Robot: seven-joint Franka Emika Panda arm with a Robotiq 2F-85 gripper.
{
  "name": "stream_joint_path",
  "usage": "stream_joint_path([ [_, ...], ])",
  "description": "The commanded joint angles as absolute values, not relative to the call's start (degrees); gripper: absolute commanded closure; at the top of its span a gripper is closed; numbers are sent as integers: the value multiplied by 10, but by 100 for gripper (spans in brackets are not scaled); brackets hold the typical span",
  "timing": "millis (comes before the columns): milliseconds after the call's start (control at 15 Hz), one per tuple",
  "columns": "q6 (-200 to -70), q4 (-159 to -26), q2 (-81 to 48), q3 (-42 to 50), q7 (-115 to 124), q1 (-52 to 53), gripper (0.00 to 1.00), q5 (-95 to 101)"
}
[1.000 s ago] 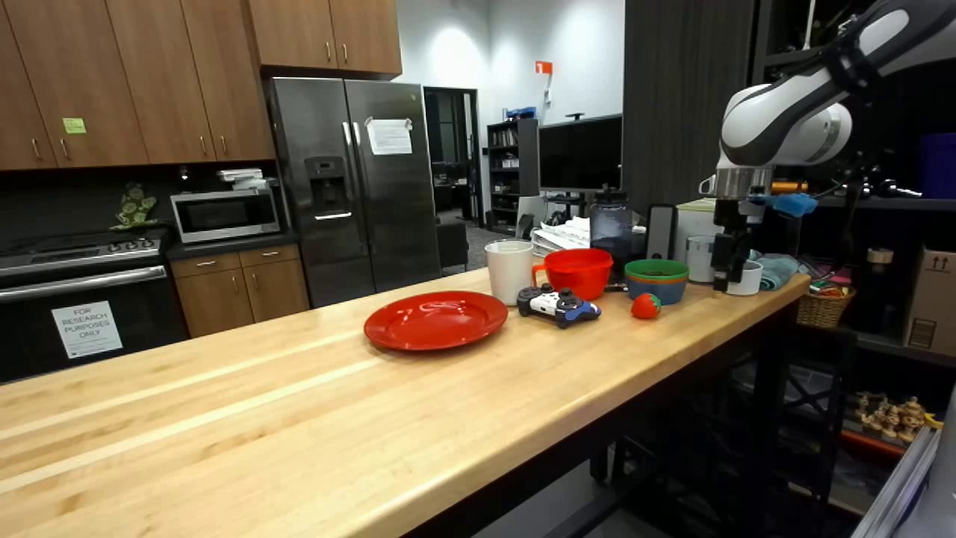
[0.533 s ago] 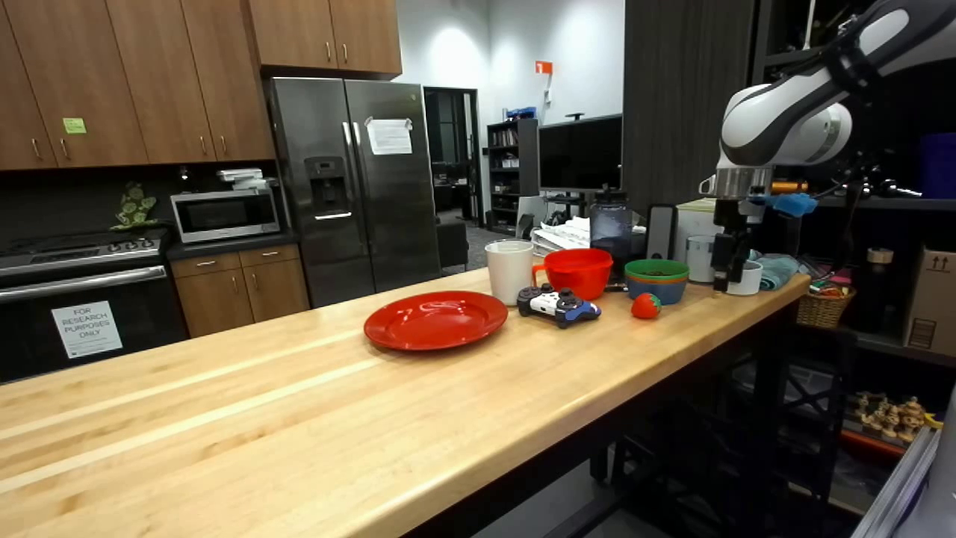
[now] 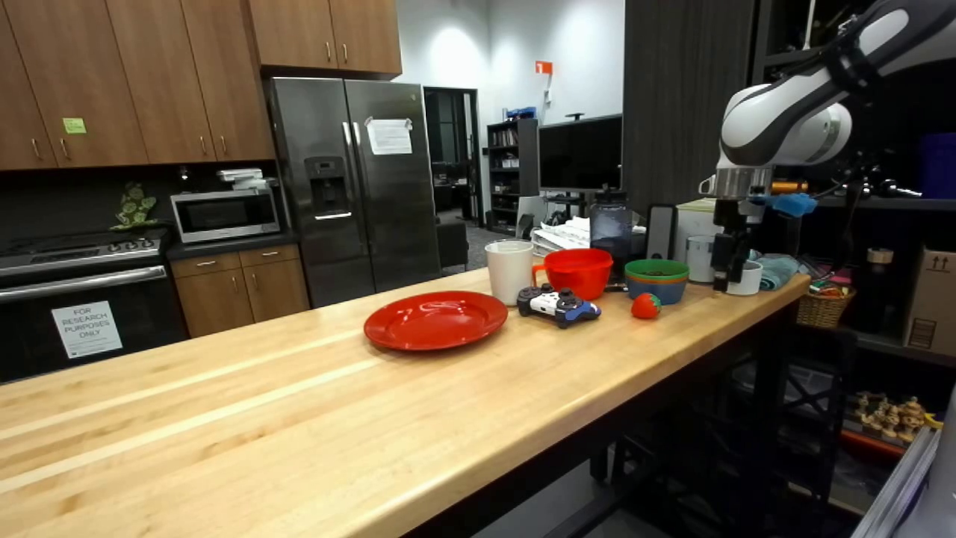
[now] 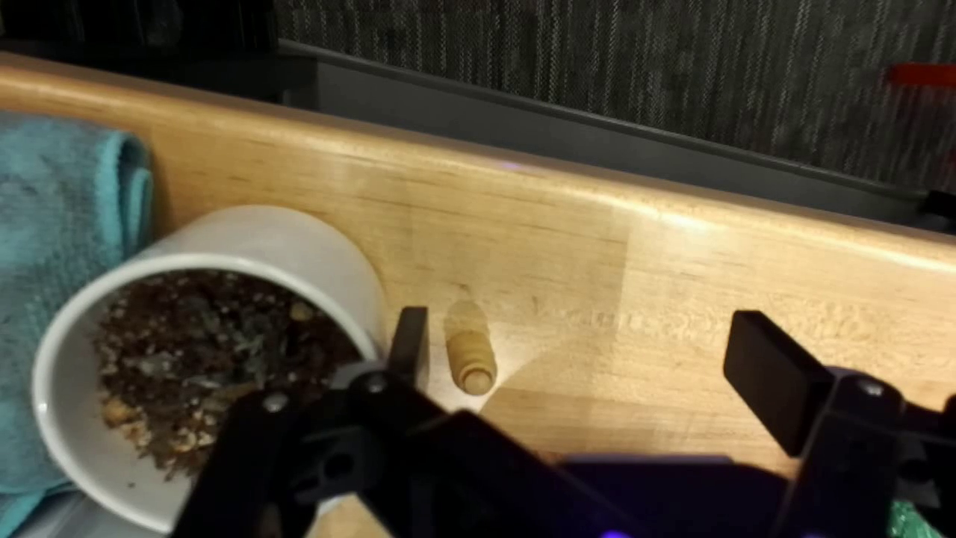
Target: Put the white container on the plate
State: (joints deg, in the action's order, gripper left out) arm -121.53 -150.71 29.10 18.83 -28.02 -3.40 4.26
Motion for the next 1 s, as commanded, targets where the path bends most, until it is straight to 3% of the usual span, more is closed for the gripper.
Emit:
stream_joint_path([
  [0, -1222, -1500, 282, 182, -295, -43, 0, 36],
  [933, -1230, -1359, 236, 103, -313, 50, 0, -38],
])
